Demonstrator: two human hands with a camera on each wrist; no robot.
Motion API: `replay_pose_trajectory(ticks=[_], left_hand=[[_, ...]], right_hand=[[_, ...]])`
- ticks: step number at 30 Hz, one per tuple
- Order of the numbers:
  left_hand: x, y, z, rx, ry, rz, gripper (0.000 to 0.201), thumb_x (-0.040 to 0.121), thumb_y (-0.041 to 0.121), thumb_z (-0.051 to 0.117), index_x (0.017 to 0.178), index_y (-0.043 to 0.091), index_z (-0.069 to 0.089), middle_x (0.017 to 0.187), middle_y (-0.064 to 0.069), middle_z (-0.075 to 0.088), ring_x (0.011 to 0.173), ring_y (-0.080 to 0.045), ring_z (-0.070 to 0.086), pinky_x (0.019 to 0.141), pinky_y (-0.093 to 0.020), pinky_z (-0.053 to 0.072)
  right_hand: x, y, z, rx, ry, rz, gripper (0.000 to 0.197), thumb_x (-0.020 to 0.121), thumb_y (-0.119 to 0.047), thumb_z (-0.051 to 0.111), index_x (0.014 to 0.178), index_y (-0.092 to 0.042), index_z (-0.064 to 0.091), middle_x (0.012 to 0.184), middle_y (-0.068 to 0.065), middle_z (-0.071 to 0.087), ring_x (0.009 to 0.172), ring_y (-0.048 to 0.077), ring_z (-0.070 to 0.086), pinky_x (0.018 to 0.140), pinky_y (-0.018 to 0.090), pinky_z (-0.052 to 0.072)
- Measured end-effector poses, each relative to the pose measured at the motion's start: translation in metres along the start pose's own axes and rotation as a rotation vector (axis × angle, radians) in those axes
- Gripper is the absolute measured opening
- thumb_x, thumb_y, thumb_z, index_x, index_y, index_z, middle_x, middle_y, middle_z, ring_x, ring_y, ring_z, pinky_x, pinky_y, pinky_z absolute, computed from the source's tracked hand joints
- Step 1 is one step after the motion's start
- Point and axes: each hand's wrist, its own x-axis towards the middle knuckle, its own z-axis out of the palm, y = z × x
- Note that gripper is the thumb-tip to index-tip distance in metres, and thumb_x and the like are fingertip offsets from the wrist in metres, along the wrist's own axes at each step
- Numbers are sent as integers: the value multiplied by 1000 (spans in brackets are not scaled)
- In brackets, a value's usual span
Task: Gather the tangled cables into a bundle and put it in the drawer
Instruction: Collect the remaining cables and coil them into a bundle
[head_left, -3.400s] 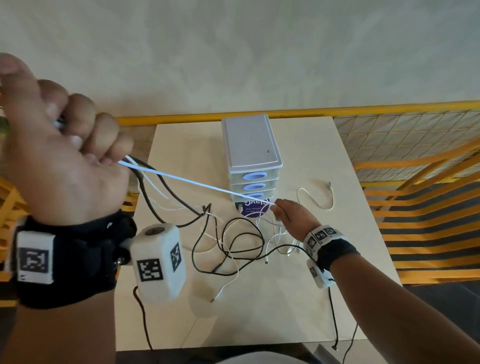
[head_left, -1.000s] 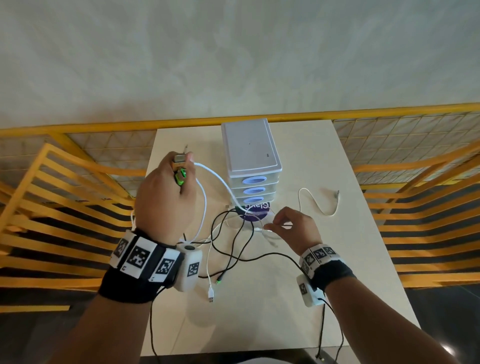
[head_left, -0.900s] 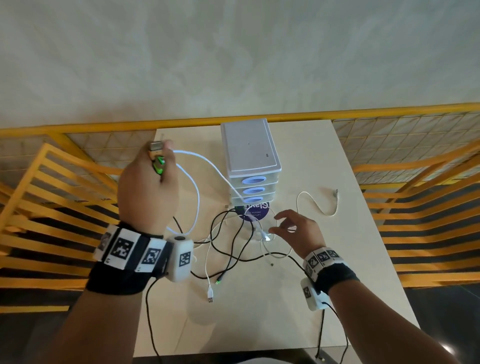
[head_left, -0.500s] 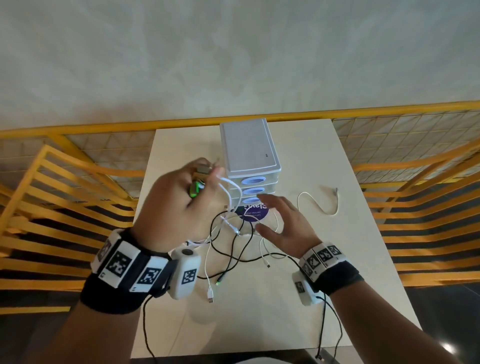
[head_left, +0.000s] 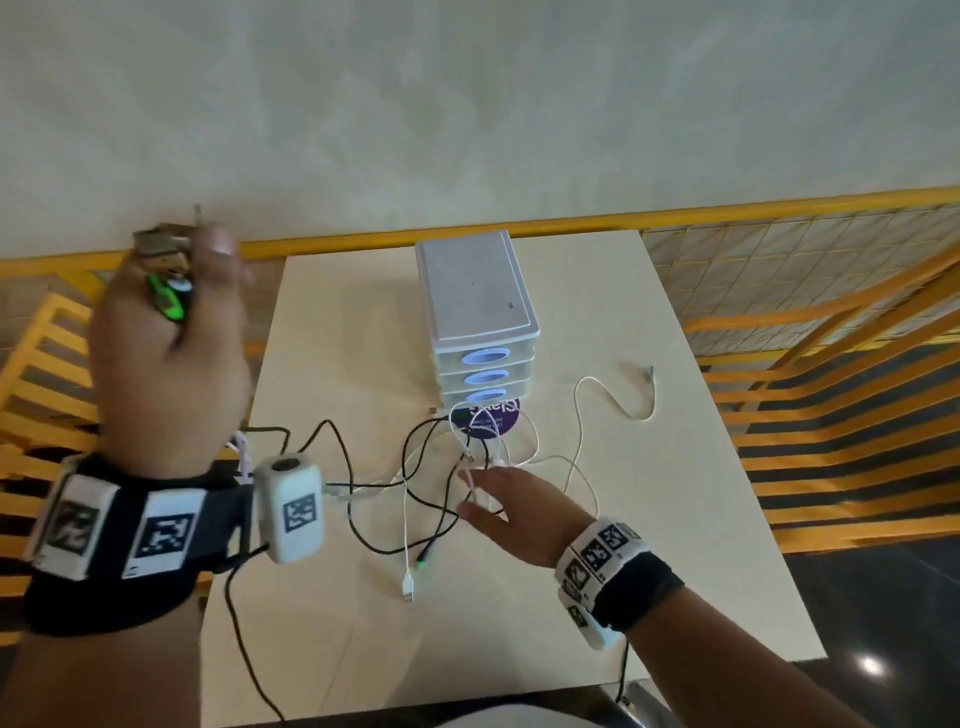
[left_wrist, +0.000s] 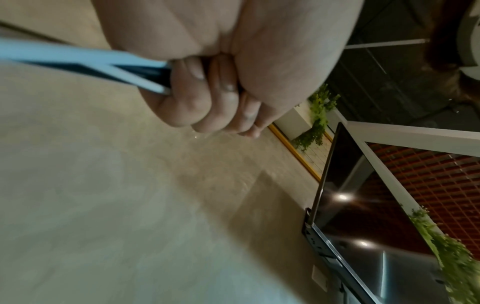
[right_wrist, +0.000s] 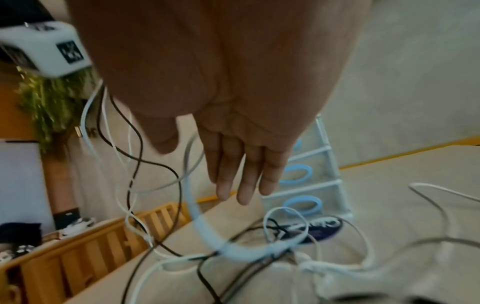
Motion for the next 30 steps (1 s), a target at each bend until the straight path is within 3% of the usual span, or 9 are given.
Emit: replay_pose_trajectory(ticks=[3,7,11,14,17,20,24,27,30], left_hand=[[6,-8,-1,-164,-104,-187,60,81,90,45,80,32,58,54,8,39,45,-7,31,48,-33,27],[-10,-6,8,-169,-177,-206,53,84,87,46,72,37,58,49,9,40,41,-3,32,44,-28,24],[-32,-9,19,-69,-157,-134,47,93,76,47,72,36,60,50,8,45,43,-6,35,48,-37,30],[-45,-9,27,-56,-178,-127,43,95,71,49,73,36,61,50,8,44,44,-10,34,47,-43,29],[-56,-8,32,-28,-247,-85,44,101,62,46,77,26,54,54,-5,40,43,-15,31,45,-31,23],[-64,-10,36,11,-274,-81,44,103,54,43,79,18,50,55,-9,37,44,-17,29,45,-27,22],[-70,-15,44,23,-308,-98,41,102,55,44,76,24,50,54,-10,34,44,-21,26,42,-27,21],[-73,-20,49,-12,-332,-123,43,99,66,47,76,30,53,52,-1,36,44,-22,30,46,-26,25],[-78,-23,59,-30,-401,-115,42,102,58,45,78,24,52,51,7,36,44,-17,31,46,-23,25]], right_hand=[[-9,32,-6,51,14,75,58,89,-70,54,137,-38,56,138,-12,61,124,6,57,108,29,43],[-3,100,-49,389,398,284,14,99,-43,59,97,-35,70,98,-8,71,80,15,71,80,34,57],[16,195,-90,315,528,729,59,91,-66,40,109,-16,65,101,13,74,91,35,70,85,44,55],[26,251,-106,305,467,916,52,94,-60,49,104,-12,66,95,17,73,92,33,69,81,36,50],[38,288,-104,307,394,985,72,83,-66,55,107,0,67,101,22,72,87,31,65,78,38,47],[43,293,-100,347,428,999,57,85,-64,65,93,-7,65,86,13,69,81,30,63,80,37,48],[52,290,-100,224,347,995,34,94,-32,67,117,-8,70,121,20,69,110,37,67,81,32,48],[50,280,-94,92,310,951,34,89,-31,73,110,-4,72,105,21,72,96,37,68,82,34,51],[48,266,-93,167,343,945,39,94,-39,65,101,-2,74,90,18,68,83,34,62,75,34,46]])
